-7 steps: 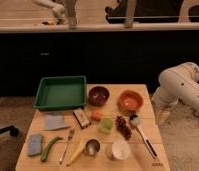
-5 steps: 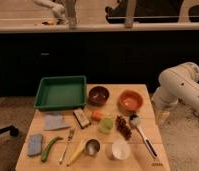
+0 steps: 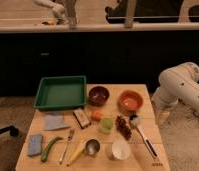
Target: Place grapes in tray
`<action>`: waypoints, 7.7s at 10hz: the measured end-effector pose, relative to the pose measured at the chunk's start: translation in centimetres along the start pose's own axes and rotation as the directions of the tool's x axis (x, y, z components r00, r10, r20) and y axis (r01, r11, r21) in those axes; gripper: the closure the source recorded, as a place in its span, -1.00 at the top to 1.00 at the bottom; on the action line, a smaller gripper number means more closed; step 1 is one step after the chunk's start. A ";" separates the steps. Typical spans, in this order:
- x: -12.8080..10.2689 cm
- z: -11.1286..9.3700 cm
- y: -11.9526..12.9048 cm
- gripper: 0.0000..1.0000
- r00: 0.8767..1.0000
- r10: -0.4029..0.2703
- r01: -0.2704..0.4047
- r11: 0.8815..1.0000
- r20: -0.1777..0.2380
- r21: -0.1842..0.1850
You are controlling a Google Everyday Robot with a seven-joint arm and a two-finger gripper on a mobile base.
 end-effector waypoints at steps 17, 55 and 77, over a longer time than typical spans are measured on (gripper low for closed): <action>0.0 0.0 0.0 0.60 1.000 0.000 0.000 1.000 0.000 -0.001; -11.8 10.2 4.1 0.60 0.826 0.547 -0.563 0.800 -0.134 -0.207; -14.1 18.3 2.7 0.60 0.771 0.594 -0.636 0.704 -0.230 -0.315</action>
